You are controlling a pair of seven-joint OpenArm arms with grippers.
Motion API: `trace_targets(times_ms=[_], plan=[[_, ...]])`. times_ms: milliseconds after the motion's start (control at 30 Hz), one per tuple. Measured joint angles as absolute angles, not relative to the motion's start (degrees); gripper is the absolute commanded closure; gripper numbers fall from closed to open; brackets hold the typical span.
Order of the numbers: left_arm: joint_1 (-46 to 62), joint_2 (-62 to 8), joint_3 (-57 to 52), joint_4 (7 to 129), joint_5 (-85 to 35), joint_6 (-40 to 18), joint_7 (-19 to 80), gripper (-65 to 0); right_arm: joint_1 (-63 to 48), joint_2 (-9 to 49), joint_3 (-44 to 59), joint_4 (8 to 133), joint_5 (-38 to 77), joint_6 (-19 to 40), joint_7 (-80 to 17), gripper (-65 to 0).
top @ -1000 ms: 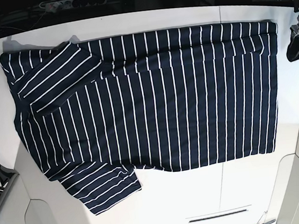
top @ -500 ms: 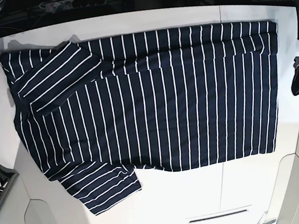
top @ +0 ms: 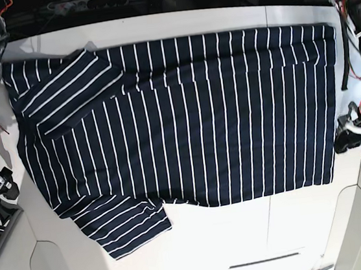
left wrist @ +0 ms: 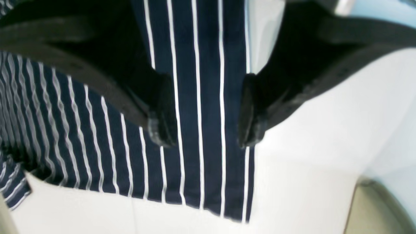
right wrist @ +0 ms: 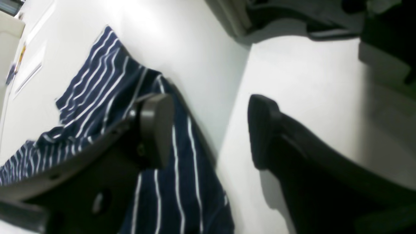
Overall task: Fold the T-shirt properly
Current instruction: 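Move both grippers to the shirt's side edges and grasp them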
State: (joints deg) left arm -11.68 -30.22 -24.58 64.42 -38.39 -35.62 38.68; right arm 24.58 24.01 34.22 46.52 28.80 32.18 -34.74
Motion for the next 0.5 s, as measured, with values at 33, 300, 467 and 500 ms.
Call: trace_targets(times_ms=[33, 300, 467, 500], plan=[[-13.8, -30.6, -23.6, 61.1, -37.1, -35.6, 36.3, -33.6, 24.9, 24.0, 34.2, 45.8, 28.4, 32.0, -34.4, -36.1], [-27.4, -31.8, -18.5, 37.0, -30.5, -35.0, 27.2, -33.5, 24.9, 23.4, 34.3, 44.0, 27.0, 32.0, -32.6, -36.1], [-31.3, -31.9, -15.0, 29.8, -27.7, -32.8, 25.1, -33.5, 24.9, 21.7, 34.3, 43.9, 26.0, 32.0, -32.5, -36.1], [-31.3, -31.9, -14.2, 29.3, -27.7, -32.3, 25.0, -33.5, 24.9, 21.6, 34.3, 43.7, 26.0, 32.0, -32.5, -36.1]])
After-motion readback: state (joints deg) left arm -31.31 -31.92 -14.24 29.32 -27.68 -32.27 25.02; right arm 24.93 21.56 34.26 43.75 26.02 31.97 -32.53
